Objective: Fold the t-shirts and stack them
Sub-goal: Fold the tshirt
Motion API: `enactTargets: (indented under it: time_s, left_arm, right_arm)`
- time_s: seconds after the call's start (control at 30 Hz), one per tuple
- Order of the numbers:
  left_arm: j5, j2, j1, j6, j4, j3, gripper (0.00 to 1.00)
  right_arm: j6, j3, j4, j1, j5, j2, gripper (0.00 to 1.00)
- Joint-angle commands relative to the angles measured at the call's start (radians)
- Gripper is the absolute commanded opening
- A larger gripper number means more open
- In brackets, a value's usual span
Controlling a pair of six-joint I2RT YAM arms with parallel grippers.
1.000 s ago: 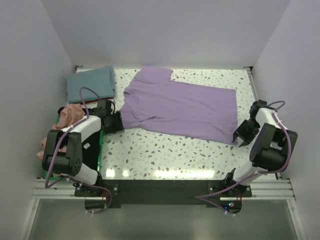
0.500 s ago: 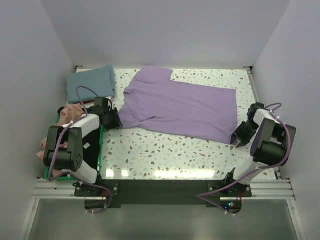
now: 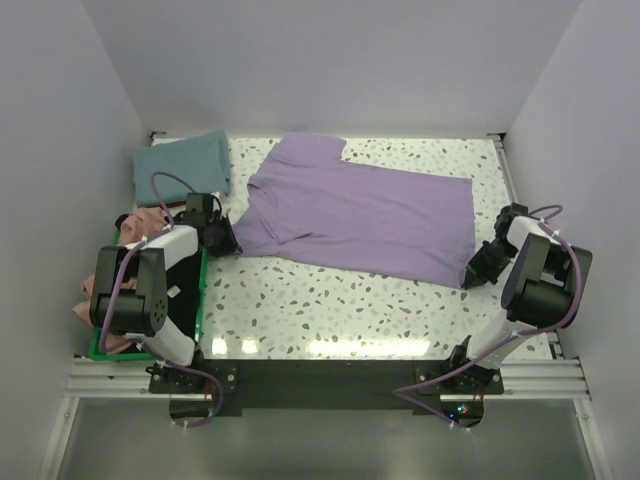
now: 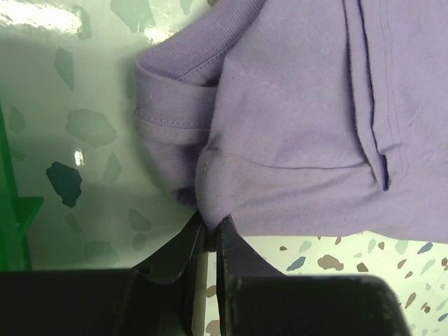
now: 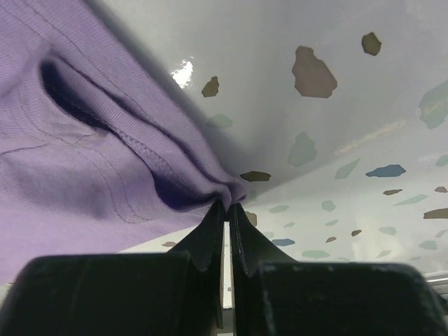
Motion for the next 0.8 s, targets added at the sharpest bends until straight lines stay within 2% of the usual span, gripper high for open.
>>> enactTargets:
  time_s: [0.0, 0.4, 0.77]
  left_arm:
    - [-0.005, 0.021, 0.023, 0.018, 0.012, 0.05, 0.0]
    - [-0.083, -0.033, 0.037, 0.067, -0.074, 0.098, 0.0]
    - [-0.047, -0.155, 0.037, 0.023, -0.161, 0.018, 0.0]
  right_arm:
    - [-0.011, -0.002, 0.08, -0.004, 0.069, 0.039, 0.0]
    - [0.003, -0.01, 0.008, -0.004, 0.302, -0.071, 0.0]
    - [0.021, -0.034, -0.018, -0.004, 0.324, -0.099, 0.0]
